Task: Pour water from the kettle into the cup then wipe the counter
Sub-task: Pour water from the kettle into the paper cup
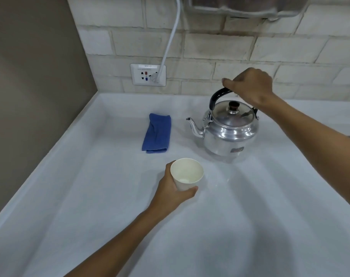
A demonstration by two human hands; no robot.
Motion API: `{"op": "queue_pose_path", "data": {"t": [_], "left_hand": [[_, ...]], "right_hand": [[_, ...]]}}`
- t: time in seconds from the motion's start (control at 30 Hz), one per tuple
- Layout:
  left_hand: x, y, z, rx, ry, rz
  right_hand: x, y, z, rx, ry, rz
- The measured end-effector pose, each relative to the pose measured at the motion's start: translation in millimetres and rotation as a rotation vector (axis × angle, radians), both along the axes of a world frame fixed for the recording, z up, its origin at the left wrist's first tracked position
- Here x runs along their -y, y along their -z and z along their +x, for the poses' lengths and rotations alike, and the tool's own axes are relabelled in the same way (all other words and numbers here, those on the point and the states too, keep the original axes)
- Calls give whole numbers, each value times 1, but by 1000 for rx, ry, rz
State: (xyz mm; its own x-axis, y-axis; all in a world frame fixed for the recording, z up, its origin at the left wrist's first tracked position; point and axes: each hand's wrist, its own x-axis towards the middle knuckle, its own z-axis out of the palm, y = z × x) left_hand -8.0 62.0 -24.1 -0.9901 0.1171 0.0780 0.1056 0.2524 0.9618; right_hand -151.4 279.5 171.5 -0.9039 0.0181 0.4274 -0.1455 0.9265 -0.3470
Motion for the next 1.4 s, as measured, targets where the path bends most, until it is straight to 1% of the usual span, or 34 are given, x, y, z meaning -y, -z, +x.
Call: {"op": "queue_pose_path", "data": {"t": [0.17,0.47,0.67,1.0,1.4], "left_hand": [[-5,-2,5,18,-44,14],[-8,-4,10,24,-75,29],[-8,-3,10,19,-70,34],[-8,-2,10,31,-53,58],[-7,-1,9,32,-48,62]], "right_hand": [[4,-18,34,-48,-82,124],[22,-13,75,-141,-195,342],[29,-19,89,-161,-244,399],[44,-30,104,-179,-326,567],[52,-34,106,-162,-351,638]]}}
